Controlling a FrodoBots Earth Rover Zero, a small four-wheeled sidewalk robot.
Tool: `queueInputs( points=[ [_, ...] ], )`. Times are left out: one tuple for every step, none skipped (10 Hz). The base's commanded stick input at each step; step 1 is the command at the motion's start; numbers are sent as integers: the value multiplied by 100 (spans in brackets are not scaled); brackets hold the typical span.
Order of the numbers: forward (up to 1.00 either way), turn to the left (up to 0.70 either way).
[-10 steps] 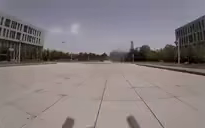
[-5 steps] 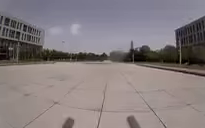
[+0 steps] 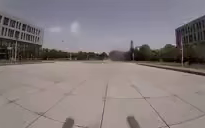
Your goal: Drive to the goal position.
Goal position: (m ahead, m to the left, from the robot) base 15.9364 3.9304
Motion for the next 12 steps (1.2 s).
queueInputs(
  points=[
    [70,1],
    [70,1],
    [70,1],
    [70,1],
    [70,1],
    [70,1],
    [70,1],
    [70,1],
    [70,1],
    [70,1],
    [70,1],
    [70,1]
  ],
)
